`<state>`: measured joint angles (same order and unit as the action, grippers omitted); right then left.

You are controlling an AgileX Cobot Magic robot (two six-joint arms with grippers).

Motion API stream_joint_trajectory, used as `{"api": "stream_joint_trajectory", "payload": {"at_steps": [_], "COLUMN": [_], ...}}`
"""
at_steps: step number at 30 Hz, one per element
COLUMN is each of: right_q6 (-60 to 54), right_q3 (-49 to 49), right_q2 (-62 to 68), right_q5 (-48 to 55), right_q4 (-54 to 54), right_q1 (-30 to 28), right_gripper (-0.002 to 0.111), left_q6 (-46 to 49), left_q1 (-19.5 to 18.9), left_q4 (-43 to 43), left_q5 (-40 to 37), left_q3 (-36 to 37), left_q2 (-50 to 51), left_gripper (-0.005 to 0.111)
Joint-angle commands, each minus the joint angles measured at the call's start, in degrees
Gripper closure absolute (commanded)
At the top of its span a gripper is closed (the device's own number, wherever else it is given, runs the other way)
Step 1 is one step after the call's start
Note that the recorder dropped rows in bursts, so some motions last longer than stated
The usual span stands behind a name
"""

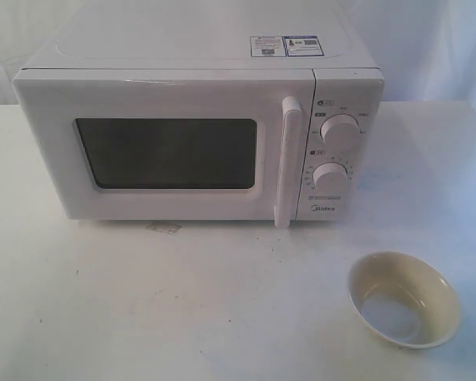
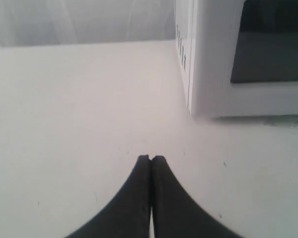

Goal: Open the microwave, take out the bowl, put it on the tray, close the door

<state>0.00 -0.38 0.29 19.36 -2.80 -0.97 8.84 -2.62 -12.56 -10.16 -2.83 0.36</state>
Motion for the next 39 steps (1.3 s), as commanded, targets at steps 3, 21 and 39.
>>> {"api": "stream_joint_trajectory", "payload": {"at_steps": [3,21,39], "right_q6": [0.00,0.00,0.00], "right_q3": [0.38,0.38,0.38], "right_q2": [-0.29,-0.29,-0.29], "right_q5": [-0.16,-0.16,-0.16], "right_q4": [-0.01,-0.01,-0.01], "right_q1": [-0.24,-0.24,-0.24], "right_gripper": [0.108,0.108,0.108], "left_q6": [-4.61,-11.63,-11.63], "left_q1": [-0.20,-0.20,-0.20], "left_q4": [3.25,4.45,4.45], "left_q5": [-3.32,-2.92,-2.67], "left_q3": [2.83,2.83,2.83], "left_q2": [-0.36,-0.36,-0.36], "left_gripper": [0.107,0.107,0.107]}}
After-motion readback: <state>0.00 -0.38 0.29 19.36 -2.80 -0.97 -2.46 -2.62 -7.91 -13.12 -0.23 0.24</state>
